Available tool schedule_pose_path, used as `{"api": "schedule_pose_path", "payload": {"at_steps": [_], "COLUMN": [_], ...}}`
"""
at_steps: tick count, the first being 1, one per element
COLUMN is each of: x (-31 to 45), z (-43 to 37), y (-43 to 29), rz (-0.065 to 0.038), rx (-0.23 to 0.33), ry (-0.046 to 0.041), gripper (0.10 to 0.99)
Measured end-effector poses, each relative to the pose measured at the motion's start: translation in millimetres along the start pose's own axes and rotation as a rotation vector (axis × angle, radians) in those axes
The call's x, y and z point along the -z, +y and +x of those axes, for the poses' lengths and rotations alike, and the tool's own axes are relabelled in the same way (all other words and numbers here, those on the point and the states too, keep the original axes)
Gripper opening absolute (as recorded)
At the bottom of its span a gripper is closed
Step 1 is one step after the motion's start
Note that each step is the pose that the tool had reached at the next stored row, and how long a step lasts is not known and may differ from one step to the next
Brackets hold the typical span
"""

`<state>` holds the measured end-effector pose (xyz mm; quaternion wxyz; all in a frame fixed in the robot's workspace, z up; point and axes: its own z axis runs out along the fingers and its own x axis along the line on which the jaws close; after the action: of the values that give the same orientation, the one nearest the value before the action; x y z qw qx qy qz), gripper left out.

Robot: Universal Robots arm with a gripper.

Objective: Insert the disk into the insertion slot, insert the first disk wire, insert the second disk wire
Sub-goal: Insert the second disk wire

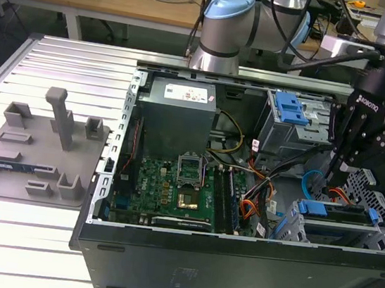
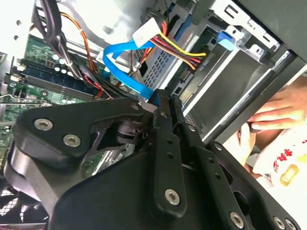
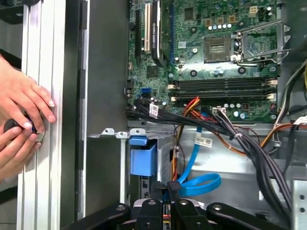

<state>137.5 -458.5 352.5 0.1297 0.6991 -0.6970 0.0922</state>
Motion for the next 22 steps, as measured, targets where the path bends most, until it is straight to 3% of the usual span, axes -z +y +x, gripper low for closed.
{"api": "schedule_pose_path", "payload": {"at_steps": [1, 4, 6, 7, 8, 9, 13, 15, 18, 20, 22], "x": [-0.6, -2.0, -2.3, -2.3, -2.5, -3.0, -4.4, -4.5, -4.5, -4.8, -5.1], "z": [1.7, 5.3, 5.8, 6.2, 6.9, 8.0, 13.5, 14.4, 15.9, 17.3, 18.3], "y": [0.0, -0.5, -0.5, -0.6, -0.6, -0.7, -5.8, -9.7, -19.4, -21.4, -22.0], "rz": [0.000, -0.002, -0.002, -0.002, -0.002, -0.002, -0.002, -0.003, -0.020, -0.022, -0.024], "rx": [-0.001, -0.005, -0.005, -0.004, -0.004, -0.003, -0.003, -0.002, 0.001, 0.001, -0.010], "ry": [-0.0013, -0.0454, -0.0842, -0.1102, -0.1245, -0.1374, -0.1759, -0.1821, -0.1827, -0.1833, -0.1927], "gripper": [0.161, 0.161, 0.161, 0.161, 0.161, 0.161, 0.161, 0.161, 0.161, 0.161, 0.161]}}
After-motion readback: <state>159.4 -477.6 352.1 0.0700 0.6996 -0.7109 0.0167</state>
